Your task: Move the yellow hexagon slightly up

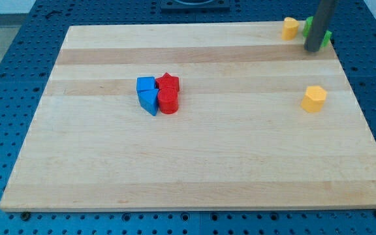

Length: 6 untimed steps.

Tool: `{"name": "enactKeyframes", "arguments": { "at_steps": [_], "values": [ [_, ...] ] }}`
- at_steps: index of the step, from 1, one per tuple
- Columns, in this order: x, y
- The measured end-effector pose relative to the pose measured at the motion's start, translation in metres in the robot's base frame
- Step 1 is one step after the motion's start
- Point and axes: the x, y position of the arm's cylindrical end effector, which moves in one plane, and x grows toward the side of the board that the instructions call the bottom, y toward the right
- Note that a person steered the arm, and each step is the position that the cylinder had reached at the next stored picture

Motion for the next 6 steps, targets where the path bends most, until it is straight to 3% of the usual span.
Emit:
{"name": "enactKeyframes", "arguments": {
  "at_steps": [3, 5, 6],
  "values": [
    [0.049, 0.055],
    [0.141, 0.080],
    [0.198, 0.053]
  ]
}}
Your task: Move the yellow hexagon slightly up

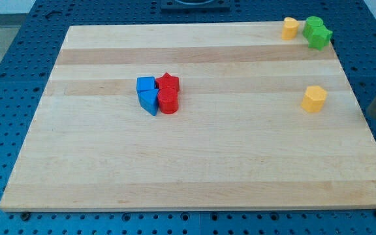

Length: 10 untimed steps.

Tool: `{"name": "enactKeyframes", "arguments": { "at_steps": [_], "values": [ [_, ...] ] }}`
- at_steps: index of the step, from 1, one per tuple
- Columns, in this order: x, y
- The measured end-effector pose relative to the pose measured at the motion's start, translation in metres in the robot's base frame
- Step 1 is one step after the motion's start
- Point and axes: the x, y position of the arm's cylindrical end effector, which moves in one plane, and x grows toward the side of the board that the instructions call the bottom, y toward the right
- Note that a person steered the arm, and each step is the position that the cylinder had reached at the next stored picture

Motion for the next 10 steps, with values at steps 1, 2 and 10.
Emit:
{"name": "enactKeyframes", "arguments": {
  "at_steps": [1, 2, 10],
  "values": [
    [0.008, -0.056],
    [-0.007, -0.084],
    [-0.146, -0.081]
  ]
}}
